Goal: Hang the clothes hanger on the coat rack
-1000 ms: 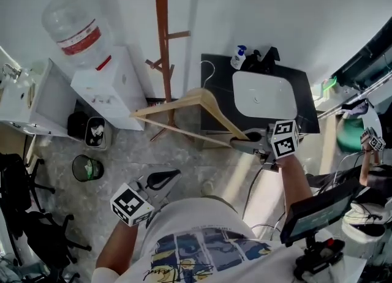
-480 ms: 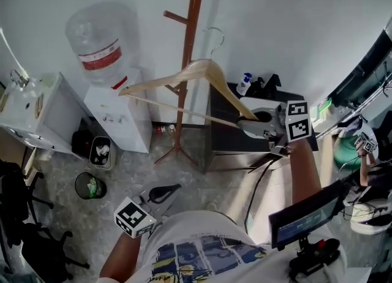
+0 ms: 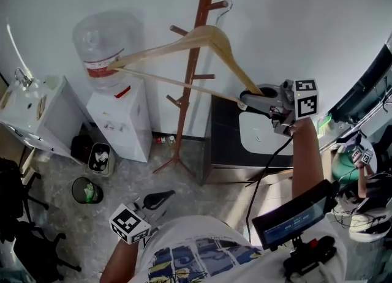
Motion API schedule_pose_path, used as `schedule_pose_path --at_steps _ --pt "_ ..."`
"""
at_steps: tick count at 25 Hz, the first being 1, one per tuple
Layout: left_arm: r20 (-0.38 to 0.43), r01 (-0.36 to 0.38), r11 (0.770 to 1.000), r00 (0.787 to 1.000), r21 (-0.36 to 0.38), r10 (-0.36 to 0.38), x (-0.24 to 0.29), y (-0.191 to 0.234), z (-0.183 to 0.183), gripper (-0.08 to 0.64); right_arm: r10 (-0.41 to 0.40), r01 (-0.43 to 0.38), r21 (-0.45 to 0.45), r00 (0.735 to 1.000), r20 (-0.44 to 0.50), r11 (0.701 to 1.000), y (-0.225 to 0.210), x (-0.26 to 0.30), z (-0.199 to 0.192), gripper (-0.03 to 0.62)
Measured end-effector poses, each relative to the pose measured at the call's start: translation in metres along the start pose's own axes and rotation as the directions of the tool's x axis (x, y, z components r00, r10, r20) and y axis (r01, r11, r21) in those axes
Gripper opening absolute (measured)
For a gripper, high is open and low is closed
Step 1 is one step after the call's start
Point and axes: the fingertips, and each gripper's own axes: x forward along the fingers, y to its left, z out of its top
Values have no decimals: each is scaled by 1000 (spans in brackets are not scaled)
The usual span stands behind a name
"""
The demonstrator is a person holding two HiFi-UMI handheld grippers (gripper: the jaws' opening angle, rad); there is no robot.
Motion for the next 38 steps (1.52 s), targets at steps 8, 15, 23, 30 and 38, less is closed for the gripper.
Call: schedule_pose_path --at_steps 8,15,23,30,38 --pt "6 -51 999 999 -13 51 26 0 0 2 38 -38 21 999 -13 999 -47 -28 10 8" --pt "23 -99 995 995 -30 99 48 -6 4 2 103 -99 52 992 -70 994 -77 -15 -9 9" --pt "28 -172 983 984 -72 174 59 -10 -4 2 123 -116 75 986 -109 990 -114 -1 -23 9" --pt "15 -212 974 977 -84 214 62 -11 -8 2 129 -123 65 987 -99 990 -133 8 -29 9" --pt "-2 -222 971 975 -83 223 70 -9 -6 2 111 -111 -2 992 -55 994 -144 18 -32 12"
